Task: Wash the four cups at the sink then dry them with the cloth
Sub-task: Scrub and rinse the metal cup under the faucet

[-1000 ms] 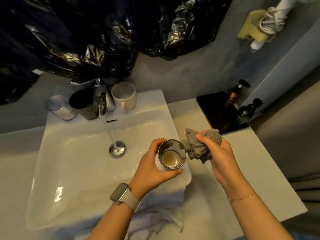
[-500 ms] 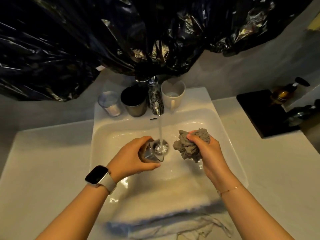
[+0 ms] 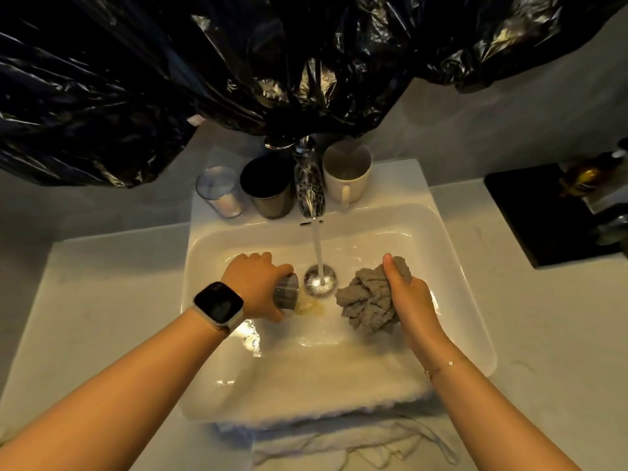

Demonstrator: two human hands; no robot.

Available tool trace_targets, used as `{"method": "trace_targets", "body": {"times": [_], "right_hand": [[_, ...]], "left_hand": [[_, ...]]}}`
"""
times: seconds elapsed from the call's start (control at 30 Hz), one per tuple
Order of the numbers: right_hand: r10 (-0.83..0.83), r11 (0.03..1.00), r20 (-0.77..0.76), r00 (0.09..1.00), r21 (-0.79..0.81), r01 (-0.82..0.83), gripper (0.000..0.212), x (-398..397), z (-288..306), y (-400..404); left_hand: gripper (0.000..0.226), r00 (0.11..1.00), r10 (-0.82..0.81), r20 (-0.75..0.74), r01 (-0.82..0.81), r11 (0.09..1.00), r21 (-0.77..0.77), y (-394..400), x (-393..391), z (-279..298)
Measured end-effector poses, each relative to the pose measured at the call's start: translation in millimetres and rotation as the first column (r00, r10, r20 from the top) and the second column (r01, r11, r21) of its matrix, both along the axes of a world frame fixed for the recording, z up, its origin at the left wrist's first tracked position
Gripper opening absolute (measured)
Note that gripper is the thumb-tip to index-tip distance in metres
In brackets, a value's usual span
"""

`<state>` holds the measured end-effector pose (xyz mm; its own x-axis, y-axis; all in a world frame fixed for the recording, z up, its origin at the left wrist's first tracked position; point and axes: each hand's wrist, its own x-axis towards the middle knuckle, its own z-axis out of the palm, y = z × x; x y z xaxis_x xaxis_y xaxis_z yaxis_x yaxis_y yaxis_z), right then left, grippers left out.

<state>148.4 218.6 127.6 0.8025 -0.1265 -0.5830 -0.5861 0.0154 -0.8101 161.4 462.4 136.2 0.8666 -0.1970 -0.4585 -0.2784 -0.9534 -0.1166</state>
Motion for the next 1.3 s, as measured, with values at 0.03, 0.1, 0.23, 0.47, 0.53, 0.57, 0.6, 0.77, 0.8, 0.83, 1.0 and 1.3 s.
{"method": "trace_targets", "body": {"times": [0.03, 0.1, 0.23, 0.47, 0.53, 0.57, 0.6, 0.77, 0.8, 0.83, 1.0, 1.3], "right_hand": [[0.004, 1.000, -0.020, 1.000, -0.016, -0.004, 0.046, 0, 0, -1], [0.020, 0.999, -0.046, 0.999, -0.029, -0.021, 0.049, 0, -2, -2], [0.016, 0.999, -0.061, 0.998, -0.041, -0.019, 0.053, 0, -4, -3], [0.010, 0.986, -0.025, 1.000, 0.169, -0.005, 0.033, 7, 5, -10], [0.045, 0.983, -0.015, 0.999, 0.177, -0.042, 0.033, 15, 4, -9], [0.075, 0.983, -0.005, 0.997, 0.170, -0.074, 0.036, 19, 3, -8], [0.101, 0.983, 0.002, 0.995, 0.156, -0.100, 0.037, 24, 3, -5], [0.219, 0.975, 0.072, 0.973, -0.064, -0.215, 0.024, 51, 1, 17], [0.252, 0.960, 0.073, 0.965, -0.144, -0.239, 0.021, 56, -3, 20], [0.266, 0.947, 0.067, 0.961, -0.204, -0.248, 0.020, 61, -9, 24], [0.293, 0.914, 0.115, 0.949, -0.327, -0.242, 0.017, 70, -26, 32], [0.218, 0.974, 0.110, 0.970, -0.081, -0.210, 0.010, 66, -24, 36]], "left_hand": [[0.076, 1.000, 0.003, 0.004, -0.003, 1.000, 0.015, 1, 0, 0], [0.078, 1.000, -0.005, 0.011, 0.005, 1.000, 0.025, 4, 0, 0], [0.078, 1.000, 0.020, 0.020, -0.018, 0.993, -0.115, 14, 1, -4], [0.080, 0.955, 0.266, -0.128, -0.238, 0.439, -0.866, 6, -1, -21], [0.084, 0.943, 0.301, -0.145, -0.244, 0.322, -0.915, -8, 3, -28], [0.085, 0.935, 0.313, -0.167, -0.257, 0.269, -0.928, -15, 7, -31], [0.084, 0.927, 0.321, -0.194, -0.272, 0.220, -0.937, -21, 10, -34], [0.079, 0.898, 0.368, -0.240, -0.292, 0.092, -0.952, -40, 24, -52], [0.079, 0.893, 0.373, -0.251, -0.297, 0.070, -0.952, -42, 25, -55], [0.080, 0.889, 0.376, -0.260, -0.300, 0.051, -0.952, -44, 26, -57], [0.079, 0.885, 0.318, -0.342, -0.365, 0.015, -0.931, -38, 30, -63], [0.050, 0.286, 0.070, -0.956, -0.737, -0.621, -0.266, -39, 29, -58]]}}
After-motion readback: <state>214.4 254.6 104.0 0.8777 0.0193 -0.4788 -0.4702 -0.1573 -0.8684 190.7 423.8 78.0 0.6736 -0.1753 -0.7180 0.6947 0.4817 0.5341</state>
